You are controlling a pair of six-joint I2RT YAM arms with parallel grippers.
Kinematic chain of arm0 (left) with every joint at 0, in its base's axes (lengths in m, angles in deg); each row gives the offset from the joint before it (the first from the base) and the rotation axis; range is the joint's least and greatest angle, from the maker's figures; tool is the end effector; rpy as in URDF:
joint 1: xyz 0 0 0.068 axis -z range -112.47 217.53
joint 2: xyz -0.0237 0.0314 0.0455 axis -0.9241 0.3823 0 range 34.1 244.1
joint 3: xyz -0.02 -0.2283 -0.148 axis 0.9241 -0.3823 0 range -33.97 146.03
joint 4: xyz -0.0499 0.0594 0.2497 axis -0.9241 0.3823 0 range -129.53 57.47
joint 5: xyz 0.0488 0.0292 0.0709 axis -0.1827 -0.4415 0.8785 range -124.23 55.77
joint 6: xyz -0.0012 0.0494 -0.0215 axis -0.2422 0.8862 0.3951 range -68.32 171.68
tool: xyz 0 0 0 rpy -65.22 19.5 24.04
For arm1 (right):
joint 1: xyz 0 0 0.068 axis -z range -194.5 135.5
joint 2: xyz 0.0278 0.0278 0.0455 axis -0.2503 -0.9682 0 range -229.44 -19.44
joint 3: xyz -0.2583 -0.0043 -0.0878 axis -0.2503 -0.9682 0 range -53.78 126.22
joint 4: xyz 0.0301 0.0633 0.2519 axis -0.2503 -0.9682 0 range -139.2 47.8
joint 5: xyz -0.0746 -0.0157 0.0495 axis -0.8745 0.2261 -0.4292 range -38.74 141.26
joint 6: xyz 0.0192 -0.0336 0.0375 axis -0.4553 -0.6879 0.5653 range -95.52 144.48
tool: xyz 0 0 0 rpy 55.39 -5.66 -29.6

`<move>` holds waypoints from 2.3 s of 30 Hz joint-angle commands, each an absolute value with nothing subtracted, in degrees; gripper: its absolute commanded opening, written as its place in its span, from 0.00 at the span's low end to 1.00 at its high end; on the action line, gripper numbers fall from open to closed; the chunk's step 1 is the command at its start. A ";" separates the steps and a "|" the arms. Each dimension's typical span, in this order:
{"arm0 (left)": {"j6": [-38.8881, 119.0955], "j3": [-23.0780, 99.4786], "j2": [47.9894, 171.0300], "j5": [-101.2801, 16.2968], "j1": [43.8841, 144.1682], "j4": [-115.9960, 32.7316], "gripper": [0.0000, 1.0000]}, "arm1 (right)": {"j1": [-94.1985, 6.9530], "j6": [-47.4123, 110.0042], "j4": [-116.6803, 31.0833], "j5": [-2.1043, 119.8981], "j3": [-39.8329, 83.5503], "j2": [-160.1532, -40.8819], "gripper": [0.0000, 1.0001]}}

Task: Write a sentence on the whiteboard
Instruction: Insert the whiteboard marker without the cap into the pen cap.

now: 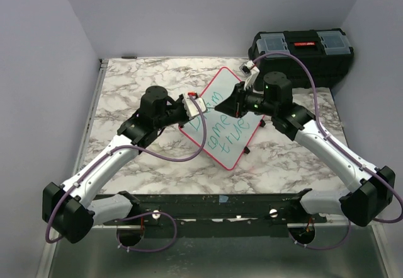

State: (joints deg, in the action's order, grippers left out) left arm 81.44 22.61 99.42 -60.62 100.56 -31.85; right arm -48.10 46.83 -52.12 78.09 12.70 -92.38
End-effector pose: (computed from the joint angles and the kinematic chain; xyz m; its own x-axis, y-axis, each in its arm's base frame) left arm 0.2115 -0.1564 0.3456 0.2141 0.3911 -0.8951 0.8518 0.3737 0.3670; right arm 0.2361 0.1762 0.3681 -0.5423 0.0470 -0.8389 -0.7010 0.5251 0.4825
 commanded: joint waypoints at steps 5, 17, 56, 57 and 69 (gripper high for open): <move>86.88 25.42 99.63 -60.30 102.26 -30.29 0.00 | -48.42 42.21 -58.48 81.12 14.90 -95.07 0.01; 91.23 28.03 99.86 -55.61 106.73 -26.32 0.00 | -48.51 38.98 -63.78 86.93 19.60 -98.91 0.01; 89.01 34.98 97.08 -63.87 111.22 -21.28 0.58 | -50.31 36.77 -59.30 77.97 15.13 -96.72 0.01; 88.96 34.51 96.64 -62.98 111.05 -21.04 0.59 | -50.26 37.40 -59.09 76.22 14.61 -95.93 0.01; 78.92 24.53 89.92 -52.59 109.52 -33.16 0.98 | -50.20 45.48 -57.63 44.80 5.36 -85.25 0.01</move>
